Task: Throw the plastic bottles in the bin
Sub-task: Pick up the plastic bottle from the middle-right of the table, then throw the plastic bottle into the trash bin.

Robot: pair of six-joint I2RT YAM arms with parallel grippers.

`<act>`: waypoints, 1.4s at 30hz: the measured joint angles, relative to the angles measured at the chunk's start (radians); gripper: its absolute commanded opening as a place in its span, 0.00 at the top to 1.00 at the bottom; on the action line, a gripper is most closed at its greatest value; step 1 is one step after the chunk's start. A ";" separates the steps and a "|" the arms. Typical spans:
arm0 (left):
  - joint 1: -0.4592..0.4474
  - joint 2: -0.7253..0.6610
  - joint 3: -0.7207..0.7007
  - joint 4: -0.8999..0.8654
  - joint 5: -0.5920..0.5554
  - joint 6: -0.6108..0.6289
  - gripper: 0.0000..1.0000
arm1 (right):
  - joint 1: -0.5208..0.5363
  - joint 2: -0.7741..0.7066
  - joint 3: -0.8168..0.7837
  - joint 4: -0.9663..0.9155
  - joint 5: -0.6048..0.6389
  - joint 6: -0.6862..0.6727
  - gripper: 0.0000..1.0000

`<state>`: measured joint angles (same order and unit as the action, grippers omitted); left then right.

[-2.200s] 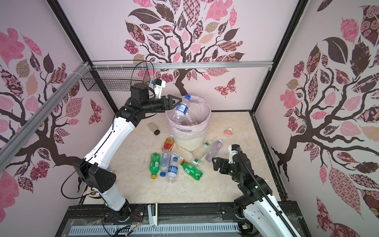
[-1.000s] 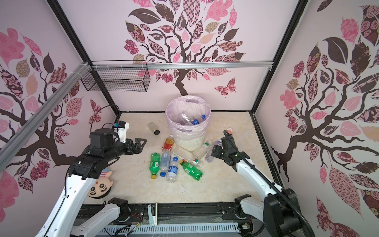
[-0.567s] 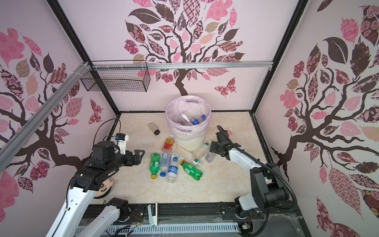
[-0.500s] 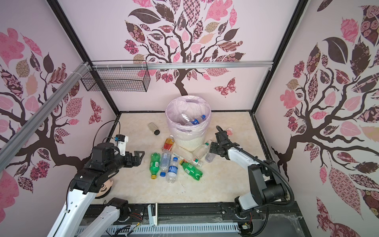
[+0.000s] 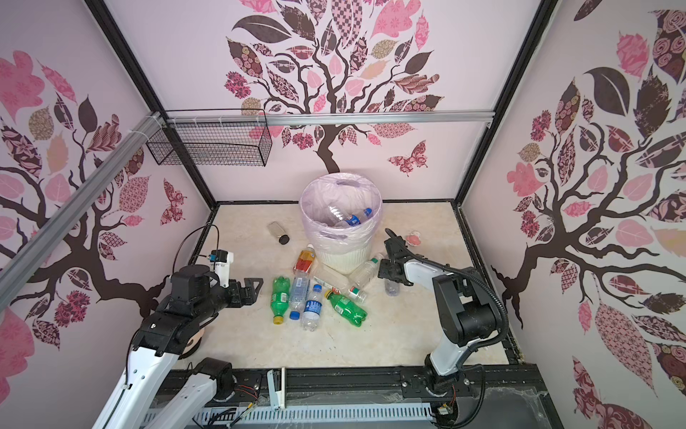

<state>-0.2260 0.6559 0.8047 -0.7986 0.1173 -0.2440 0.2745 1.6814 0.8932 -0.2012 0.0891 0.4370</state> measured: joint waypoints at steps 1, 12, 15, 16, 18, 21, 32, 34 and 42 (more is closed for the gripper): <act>0.000 -0.002 -0.003 0.003 0.000 -0.003 0.06 | 0.000 0.000 0.000 -0.001 0.000 0.001 0.42; 0.000 -0.019 -0.038 0.028 0.000 -0.021 0.06 | 0.000 -0.008 0.003 -0.019 0.024 -0.008 0.47; 0.000 -0.017 -0.043 0.037 0.000 -0.021 0.06 | 0.000 -0.035 0.003 -0.049 0.045 -0.016 0.47; 0.000 -0.016 -0.045 0.041 0.000 -0.021 0.06 | 0.000 -0.053 0.003 -0.061 0.053 -0.019 0.47; 0.000 -0.008 -0.047 0.046 0.000 -0.021 0.07 | 0.000 -0.089 0.008 -0.084 0.070 -0.023 0.47; 0.000 0.010 -0.048 0.050 0.002 -0.021 0.07 | 0.000 -0.124 0.058 -0.137 0.099 -0.036 0.46; 0.000 0.017 -0.048 0.050 0.005 -0.022 0.08 | -0.001 -0.251 0.314 -0.253 0.138 -0.118 0.46; 0.000 0.017 -0.048 0.050 0.005 -0.022 0.08 | -0.001 -0.261 0.388 -0.274 0.132 -0.137 0.47; 0.000 0.016 -0.048 0.050 0.004 -0.023 0.09 | -0.001 -0.263 0.665 -0.299 0.031 -0.165 0.49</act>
<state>-0.2260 0.6720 0.7567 -0.7483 0.1211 -0.2665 0.2733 1.4185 1.5578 -0.5007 0.1196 0.2718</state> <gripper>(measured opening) 0.912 0.522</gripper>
